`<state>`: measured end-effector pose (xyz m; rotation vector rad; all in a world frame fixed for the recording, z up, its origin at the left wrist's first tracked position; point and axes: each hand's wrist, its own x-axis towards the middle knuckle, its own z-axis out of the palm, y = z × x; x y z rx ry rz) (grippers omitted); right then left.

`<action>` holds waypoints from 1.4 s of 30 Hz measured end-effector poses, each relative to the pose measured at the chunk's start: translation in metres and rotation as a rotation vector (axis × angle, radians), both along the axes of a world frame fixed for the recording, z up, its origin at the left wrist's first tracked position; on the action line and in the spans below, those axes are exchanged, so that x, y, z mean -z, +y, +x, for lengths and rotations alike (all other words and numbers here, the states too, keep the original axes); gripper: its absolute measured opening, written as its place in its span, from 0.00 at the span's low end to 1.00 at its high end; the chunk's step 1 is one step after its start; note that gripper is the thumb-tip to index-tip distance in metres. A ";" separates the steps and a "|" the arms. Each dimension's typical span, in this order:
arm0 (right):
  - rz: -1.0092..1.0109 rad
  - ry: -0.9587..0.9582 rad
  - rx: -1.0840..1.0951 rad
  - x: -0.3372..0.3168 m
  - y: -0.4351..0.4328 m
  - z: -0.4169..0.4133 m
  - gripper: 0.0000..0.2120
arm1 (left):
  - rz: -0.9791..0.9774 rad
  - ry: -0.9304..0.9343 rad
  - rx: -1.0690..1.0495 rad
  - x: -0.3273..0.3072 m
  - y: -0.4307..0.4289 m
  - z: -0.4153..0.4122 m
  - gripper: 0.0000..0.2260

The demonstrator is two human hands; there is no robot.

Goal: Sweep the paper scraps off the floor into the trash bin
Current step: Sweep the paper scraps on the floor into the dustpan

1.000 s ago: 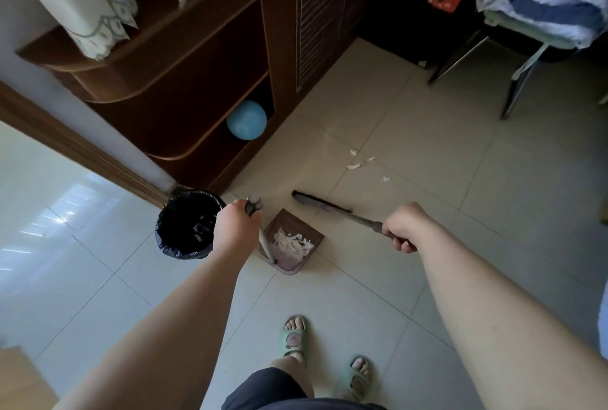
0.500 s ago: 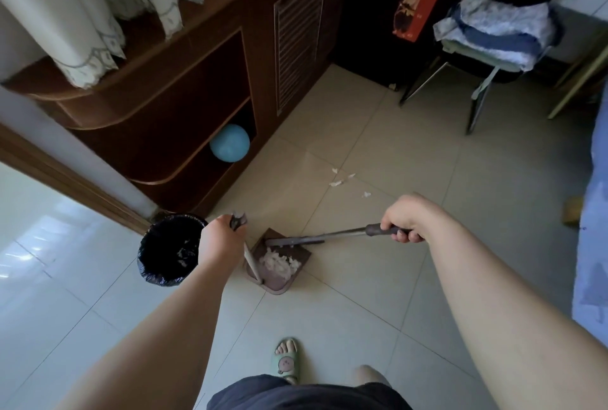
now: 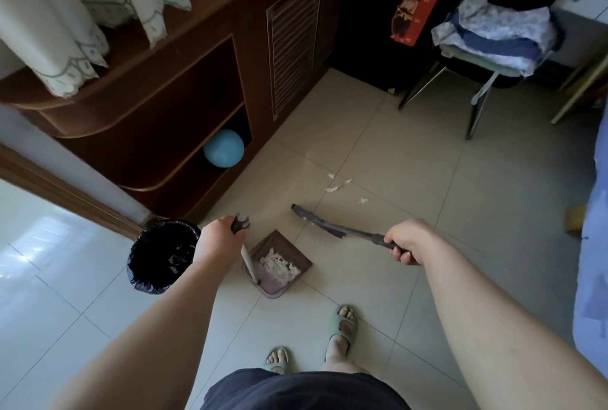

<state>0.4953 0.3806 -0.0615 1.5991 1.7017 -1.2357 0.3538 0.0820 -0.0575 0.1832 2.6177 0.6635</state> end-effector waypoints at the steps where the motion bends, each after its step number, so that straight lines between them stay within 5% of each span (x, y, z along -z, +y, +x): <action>1: -0.025 -0.010 0.004 0.004 -0.004 0.001 0.11 | 0.000 0.000 0.004 -0.002 0.002 -0.002 0.11; 8: -0.290 -0.088 -0.094 -0.010 0.022 -0.015 0.10 | -0.017 0.031 0.023 -0.008 0.028 -0.011 0.10; 19: -0.196 0.038 -0.059 -0.047 0.123 -0.034 0.07 | 0.003 0.028 -0.039 -0.011 0.076 -0.017 0.10; 28: -0.067 0.165 0.101 -0.018 0.185 -0.029 0.05 | 0.107 0.016 -0.159 -0.014 0.147 -0.026 0.16; 42: 0.205 0.182 0.182 0.010 0.236 -0.087 0.06 | 0.095 0.011 -0.135 -0.011 0.233 -0.080 0.12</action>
